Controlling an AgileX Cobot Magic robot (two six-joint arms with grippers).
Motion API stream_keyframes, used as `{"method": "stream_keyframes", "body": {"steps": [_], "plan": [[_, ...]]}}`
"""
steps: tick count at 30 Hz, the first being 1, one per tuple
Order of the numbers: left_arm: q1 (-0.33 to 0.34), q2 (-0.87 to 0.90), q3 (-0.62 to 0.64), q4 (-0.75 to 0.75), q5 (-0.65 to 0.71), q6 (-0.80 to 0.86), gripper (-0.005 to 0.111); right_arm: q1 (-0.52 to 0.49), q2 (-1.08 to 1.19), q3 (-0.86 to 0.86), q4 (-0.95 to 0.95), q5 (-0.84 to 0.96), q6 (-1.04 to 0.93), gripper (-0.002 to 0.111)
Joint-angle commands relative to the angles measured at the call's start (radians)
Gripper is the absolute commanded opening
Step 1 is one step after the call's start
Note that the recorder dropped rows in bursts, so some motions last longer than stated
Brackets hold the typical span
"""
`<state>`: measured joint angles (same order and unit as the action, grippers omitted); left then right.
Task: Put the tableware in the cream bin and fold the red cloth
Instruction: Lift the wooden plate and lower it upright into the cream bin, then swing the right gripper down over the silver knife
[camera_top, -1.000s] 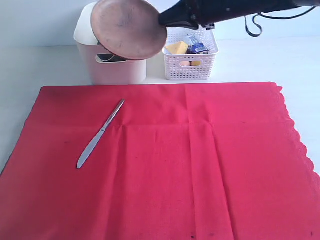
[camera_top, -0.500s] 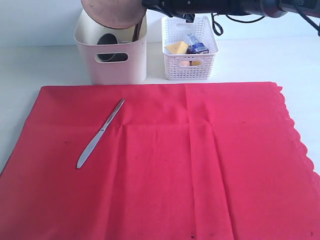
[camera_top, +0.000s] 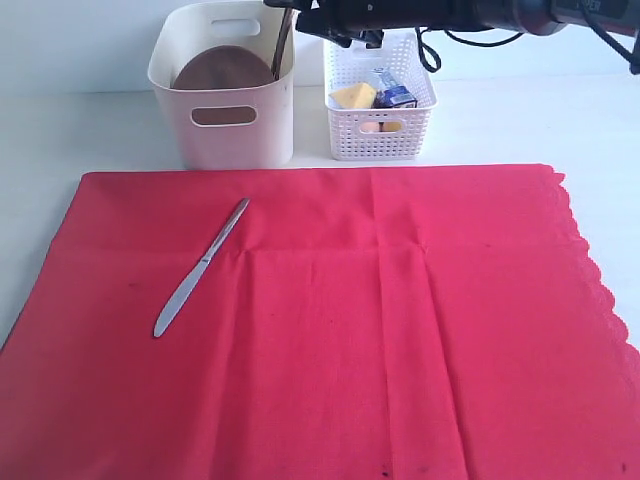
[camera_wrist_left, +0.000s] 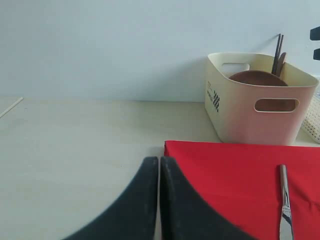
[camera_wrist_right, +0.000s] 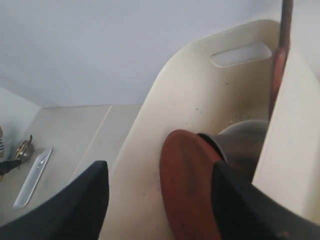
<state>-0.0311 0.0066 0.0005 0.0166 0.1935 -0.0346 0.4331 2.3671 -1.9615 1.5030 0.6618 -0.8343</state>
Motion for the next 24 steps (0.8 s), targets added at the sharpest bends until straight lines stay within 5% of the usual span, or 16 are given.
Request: {"method": "stream_keyframes", "body": {"steps": [1, 5, 12, 18, 24], "plan": [[0.003, -0.007, -0.001, -0.006, 0.002, -0.001, 0.004, -0.033, -0.032, -0.011, -0.024, 0.117, -0.003, 0.058], [0.003, -0.007, -0.001, -0.006, 0.002, -0.001, 0.004, -0.081, -0.057, -0.011, -0.065, 0.264, -0.003, 0.050], [0.003, -0.007, -0.001, -0.006, 0.002, -0.001, 0.004, -0.110, -0.152, -0.009, -0.225, 0.415, 0.029, 0.000], [0.003, -0.007, -0.001, -0.006, 0.002, -0.001, 0.004, -0.107, -0.250, 0.016, -0.390, 0.523, 0.079, 0.000], [0.003, -0.007, -0.001, -0.006, 0.002, -0.001, 0.004, -0.104, -0.352, 0.342, -0.275, 0.504, -0.136, 0.000]]}}
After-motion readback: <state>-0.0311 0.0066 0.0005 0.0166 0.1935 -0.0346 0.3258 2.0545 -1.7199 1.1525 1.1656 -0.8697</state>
